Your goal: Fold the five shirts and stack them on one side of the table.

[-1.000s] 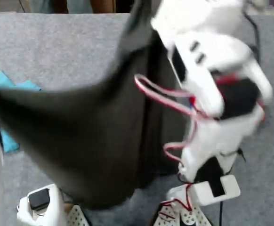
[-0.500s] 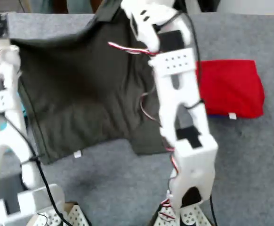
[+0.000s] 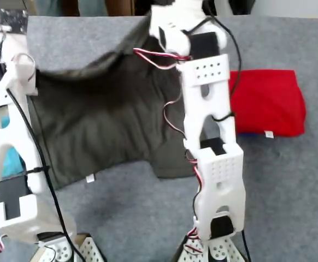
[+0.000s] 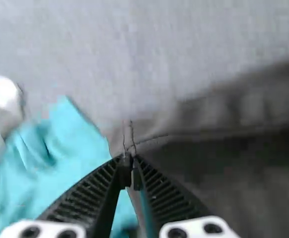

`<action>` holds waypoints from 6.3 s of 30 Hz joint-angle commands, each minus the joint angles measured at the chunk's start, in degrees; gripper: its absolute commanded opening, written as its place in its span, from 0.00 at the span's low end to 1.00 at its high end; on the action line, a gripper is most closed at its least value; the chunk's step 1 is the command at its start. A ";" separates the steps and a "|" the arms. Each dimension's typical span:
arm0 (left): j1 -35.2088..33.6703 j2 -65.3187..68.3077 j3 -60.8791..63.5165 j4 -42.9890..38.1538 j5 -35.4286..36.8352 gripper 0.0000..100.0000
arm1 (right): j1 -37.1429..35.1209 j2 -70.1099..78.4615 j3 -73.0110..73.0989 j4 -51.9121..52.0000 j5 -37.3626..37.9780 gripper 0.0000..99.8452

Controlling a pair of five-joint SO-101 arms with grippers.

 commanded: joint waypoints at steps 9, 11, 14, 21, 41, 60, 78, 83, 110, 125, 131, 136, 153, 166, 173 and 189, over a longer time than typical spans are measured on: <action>4.88 -24.97 36.62 -0.62 -4.92 0.03 | 2.90 -14.64 19.21 16.97 3.52 0.01; 4.97 -30.15 45.49 -4.31 -4.92 0.03 | 2.90 -21.23 31.25 16.88 4.04 0.01; 5.14 -37.19 56.04 -7.91 -4.84 0.03 | 3.34 -30.02 46.73 16.79 4.66 0.01; 4.09 -45.80 68.26 -8.88 -4.84 0.03 | 6.59 -42.42 69.14 16.79 11.52 0.01; -8.75 -46.95 70.90 -5.89 -20.40 0.03 | 12.66 -43.56 86.29 16.88 21.01 0.01; -14.73 -47.30 70.81 -7.47 -23.38 0.22 | 12.31 -43.82 89.63 16.79 29.54 0.26; -29.85 -32.79 46.37 -18.64 -8.09 0.28 | 6.51 -47.87 70.37 16.79 27.43 0.12; -29.67 -14.86 45.05 -25.76 -4.48 0.30 | 1.32 -47.87 69.85 16.70 25.85 0.12; -34.24 8.35 -14.64 -26.46 32.62 0.03 | -3.69 -48.31 69.76 16.62 23.03 0.11; -39.87 35.08 -65.45 -11.78 40.35 0.08 | -3.69 -47.87 69.93 16.44 21.10 0.12; -33.71 39.47 -71.96 2.02 40.09 0.23 | -3.69 -47.78 69.85 13.54 21.10 0.12; -30.20 39.65 -77.93 11.25 35.25 0.26 | -3.69 -47.78 69.76 11.08 21.19 0.11; -22.29 33.58 -81.98 30.15 23.38 0.03 | -3.43 -31.16 41.63 11.16 21.27 0.01; -13.85 4.31 -34.86 28.48 26.73 0.03 | -2.37 -26.95 39.78 11.96 40.26 0.01; -8.31 -2.46 1.10 2.11 28.22 0.03 | -2.37 -22.02 43.03 10.73 48.09 0.02; 4.09 -6.95 27.74 -16.70 28.40 0.03 | 2.73 -16.75 44.79 -4.04 43.96 0.01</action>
